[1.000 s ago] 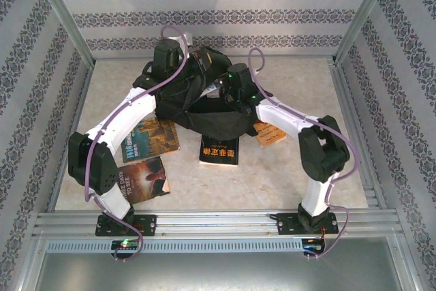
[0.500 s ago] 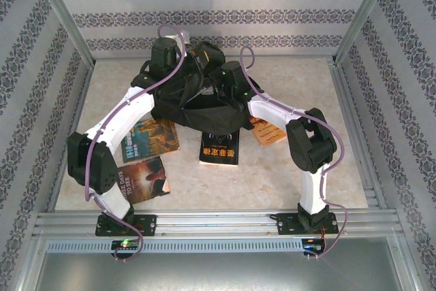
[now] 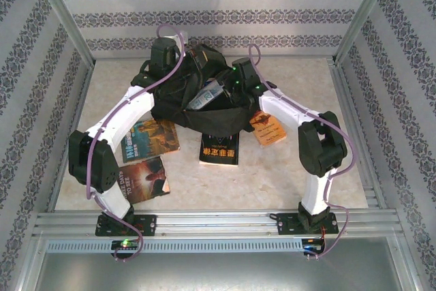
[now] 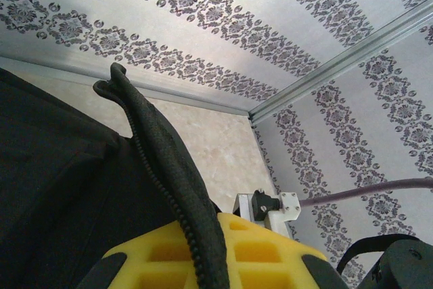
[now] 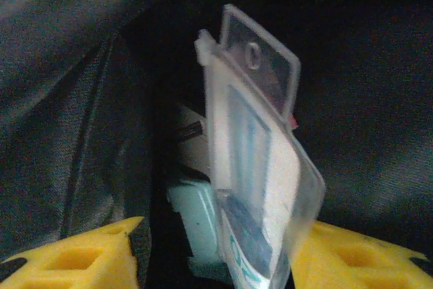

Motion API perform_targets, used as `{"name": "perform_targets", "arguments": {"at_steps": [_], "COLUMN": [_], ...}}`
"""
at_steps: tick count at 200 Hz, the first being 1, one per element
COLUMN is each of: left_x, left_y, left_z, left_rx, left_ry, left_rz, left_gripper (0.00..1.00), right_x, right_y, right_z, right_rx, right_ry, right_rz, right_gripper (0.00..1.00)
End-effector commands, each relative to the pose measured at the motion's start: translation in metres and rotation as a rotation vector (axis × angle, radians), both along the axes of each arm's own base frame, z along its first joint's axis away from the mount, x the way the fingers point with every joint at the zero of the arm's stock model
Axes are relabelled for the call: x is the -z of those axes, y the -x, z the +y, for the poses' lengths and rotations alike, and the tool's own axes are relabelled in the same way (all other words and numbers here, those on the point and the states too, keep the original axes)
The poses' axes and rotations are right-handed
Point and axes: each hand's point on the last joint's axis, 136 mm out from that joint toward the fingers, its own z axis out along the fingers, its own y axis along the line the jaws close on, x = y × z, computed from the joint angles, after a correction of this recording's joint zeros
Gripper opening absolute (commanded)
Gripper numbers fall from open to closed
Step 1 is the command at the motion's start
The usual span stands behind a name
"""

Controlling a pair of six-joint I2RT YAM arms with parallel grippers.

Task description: Pack the student bag

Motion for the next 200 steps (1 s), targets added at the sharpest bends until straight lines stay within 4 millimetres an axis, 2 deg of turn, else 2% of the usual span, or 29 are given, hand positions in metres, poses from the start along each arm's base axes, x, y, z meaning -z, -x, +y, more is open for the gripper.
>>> {"name": "perform_targets", "arguments": {"at_steps": [1,29,51,82,102,121,142,157,182,200], "left_x": [-0.038,-0.032,-0.027,-0.012,0.006,0.022,0.037,0.045,0.055,0.057], "left_y": [-0.008,-0.012,-0.014,-0.016,-0.016,-0.015,-0.014,-0.013,-0.012,-0.012], "left_z": [0.001,-0.001,0.0,0.001,0.0,-0.003,-0.009,-0.01,0.0,0.008], "left_rx": [-0.003,0.0,-0.002,-0.012,-0.012,-0.01,0.007,0.006,-0.027,-0.034], "left_ry": [0.07,0.074,0.068,0.027,-0.02,-0.033,-0.04,-0.048,-0.09,-0.155], "left_rz": [-0.112,-0.099,-0.091,-0.047,0.002,0.034,0.064,0.08,0.089,0.079], "left_gripper": [0.0,0.0,0.0,0.0,0.0,0.03,0.02,0.01,0.01,0.01], "right_x": [-0.024,-0.026,-0.034,-0.073,-0.092,-0.109,-0.099,-0.075,-0.051,-0.025], "right_y": [0.012,0.017,0.022,0.034,0.054,0.078,0.099,0.107,0.108,0.103], "right_z": [-0.003,-0.005,-0.013,-0.018,-0.025,-0.039,-0.069,-0.096,-0.15,-0.176], "right_rx": [-0.089,-0.147,-0.177,-0.33,-0.413,-0.421,-0.366,-0.311,-0.156,-0.099], "right_ry": [0.051,0.083,0.133,0.299,0.496,0.683,0.71,0.663,0.652,0.602], "right_rz": [-0.027,-0.013,-0.028,-0.118,-0.178,-0.243,-0.181,-0.1,-0.04,0.036], "right_gripper": [0.56,0.56,0.53,0.5,0.49,0.49,0.47,0.47,0.45,0.42]}}
